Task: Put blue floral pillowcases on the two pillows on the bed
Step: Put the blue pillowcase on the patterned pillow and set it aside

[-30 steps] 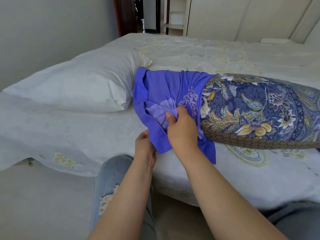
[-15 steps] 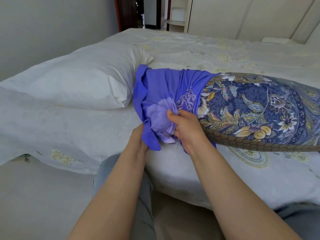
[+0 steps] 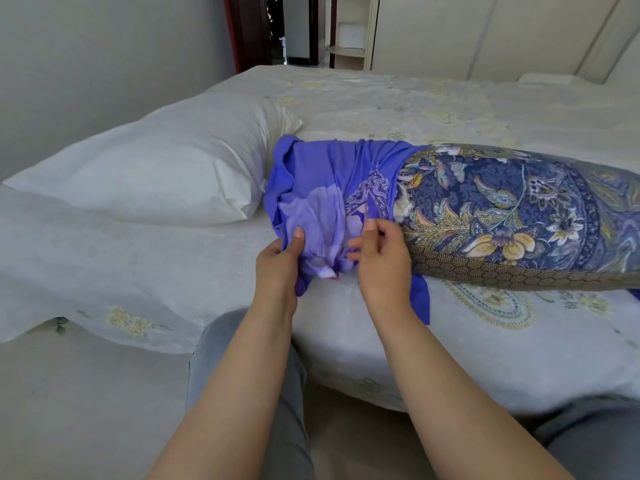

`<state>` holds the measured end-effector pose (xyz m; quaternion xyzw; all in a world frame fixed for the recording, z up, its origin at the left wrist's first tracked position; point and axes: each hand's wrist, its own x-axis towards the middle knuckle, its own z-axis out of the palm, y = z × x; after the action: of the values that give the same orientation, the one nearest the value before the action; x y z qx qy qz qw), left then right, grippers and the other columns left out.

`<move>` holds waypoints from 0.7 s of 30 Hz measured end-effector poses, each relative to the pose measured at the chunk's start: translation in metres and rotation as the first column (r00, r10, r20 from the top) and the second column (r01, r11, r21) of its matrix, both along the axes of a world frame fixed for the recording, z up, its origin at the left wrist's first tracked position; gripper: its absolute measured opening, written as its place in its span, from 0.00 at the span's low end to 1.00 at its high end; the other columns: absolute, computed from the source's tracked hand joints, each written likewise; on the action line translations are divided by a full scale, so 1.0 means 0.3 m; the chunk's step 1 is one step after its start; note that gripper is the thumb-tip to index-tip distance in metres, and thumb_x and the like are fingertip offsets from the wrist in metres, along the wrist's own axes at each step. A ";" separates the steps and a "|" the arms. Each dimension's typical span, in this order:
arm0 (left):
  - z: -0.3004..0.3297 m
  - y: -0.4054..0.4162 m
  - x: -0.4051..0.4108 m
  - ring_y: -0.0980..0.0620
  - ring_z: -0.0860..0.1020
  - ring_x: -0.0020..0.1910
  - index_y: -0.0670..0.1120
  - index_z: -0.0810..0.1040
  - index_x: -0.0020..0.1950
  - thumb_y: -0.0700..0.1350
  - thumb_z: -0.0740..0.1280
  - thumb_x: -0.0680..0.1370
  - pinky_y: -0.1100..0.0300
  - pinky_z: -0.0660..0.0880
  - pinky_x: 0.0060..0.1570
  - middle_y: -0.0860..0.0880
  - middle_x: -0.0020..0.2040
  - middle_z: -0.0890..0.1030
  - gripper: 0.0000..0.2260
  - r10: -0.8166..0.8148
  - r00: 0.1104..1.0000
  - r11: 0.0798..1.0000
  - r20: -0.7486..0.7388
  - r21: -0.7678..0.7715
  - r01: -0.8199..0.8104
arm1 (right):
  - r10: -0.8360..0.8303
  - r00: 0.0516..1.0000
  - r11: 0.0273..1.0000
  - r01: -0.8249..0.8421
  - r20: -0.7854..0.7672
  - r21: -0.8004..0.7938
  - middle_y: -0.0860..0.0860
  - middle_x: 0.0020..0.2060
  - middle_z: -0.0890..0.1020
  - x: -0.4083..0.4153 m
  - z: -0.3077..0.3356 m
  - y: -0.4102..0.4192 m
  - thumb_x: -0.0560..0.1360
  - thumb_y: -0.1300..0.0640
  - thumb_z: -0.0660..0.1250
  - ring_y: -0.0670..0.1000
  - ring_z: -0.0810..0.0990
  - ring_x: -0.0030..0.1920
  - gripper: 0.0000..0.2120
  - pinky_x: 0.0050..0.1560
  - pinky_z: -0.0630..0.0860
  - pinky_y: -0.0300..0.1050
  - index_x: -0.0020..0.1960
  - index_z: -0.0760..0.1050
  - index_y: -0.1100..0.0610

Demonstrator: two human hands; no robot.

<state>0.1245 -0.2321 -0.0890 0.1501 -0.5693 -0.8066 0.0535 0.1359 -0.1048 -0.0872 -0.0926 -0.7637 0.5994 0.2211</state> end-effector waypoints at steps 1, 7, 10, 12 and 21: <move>0.004 0.010 -0.010 0.48 0.73 0.40 0.42 0.75 0.46 0.47 0.67 0.78 0.57 0.72 0.38 0.42 0.41 0.76 0.08 0.032 0.999 0.999 0.001 -0.025 -0.032 | -0.089 0.995 0.995 0.091 -0.044 0.030 0.47 0.42 0.81 0.019 -0.008 0.026 0.78 0.44 0.57 0.52 0.81 0.44 0.09 0.45 0.76 0.50 0.51 0.73 0.46; 0.078 0.036 -0.043 0.50 0.67 0.28 0.47 0.70 0.33 0.47 0.62 0.80 0.59 0.65 0.30 0.48 0.30 0.70 0.15 0.132 0.985 0.969 -0.108 -0.197 -0.152 | -0.342 0.932 0.919 0.359 -0.120 0.164 0.55 0.52 0.76 0.026 -0.043 0.129 0.78 0.53 0.63 0.57 0.72 0.55 0.10 0.52 0.66 0.43 0.55 0.76 0.58; 0.110 0.024 -0.063 0.49 0.74 0.36 0.50 0.75 0.38 0.47 0.61 0.81 0.56 0.70 0.36 0.46 0.39 0.78 0.12 0.145 0.973 0.947 -0.182 -0.260 -0.190 | -0.298 0.954 0.909 0.286 -0.005 0.305 0.54 0.49 0.77 0.008 -0.020 0.133 0.77 0.46 0.62 0.56 0.72 0.53 0.12 0.49 0.67 0.48 0.48 0.76 0.54; 0.120 0.020 -0.078 0.49 0.70 0.33 0.48 0.73 0.37 0.47 0.60 0.81 0.58 0.67 0.34 0.47 0.36 0.75 0.13 0.147 0.973 0.942 -0.178 -0.275 -0.192 | -0.215 0.974 0.919 0.177 0.072 0.352 0.52 0.41 0.78 -0.017 -0.004 0.147 0.77 0.43 0.61 0.55 0.73 0.47 0.14 0.44 0.68 0.48 0.39 0.73 0.51; 0.195 -0.054 -0.235 0.44 0.78 0.53 0.41 0.76 0.60 0.47 0.61 0.81 0.53 0.75 0.57 0.43 0.55 0.79 0.13 0.193 0.981 0.953 -0.029 -0.232 -0.194 | -0.138 0.957 0.971 0.081 -0.253 -0.223 0.47 0.32 0.70 0.045 0.251 0.290 0.79 0.61 0.60 0.39 0.66 0.30 0.14 0.33 0.66 0.31 0.36 0.68 0.52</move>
<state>0.0539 -0.2482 -0.0305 0.1952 -0.6426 -0.7253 0.1513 0.1496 -0.0179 -0.0120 -0.0761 -0.6527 0.6707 0.3440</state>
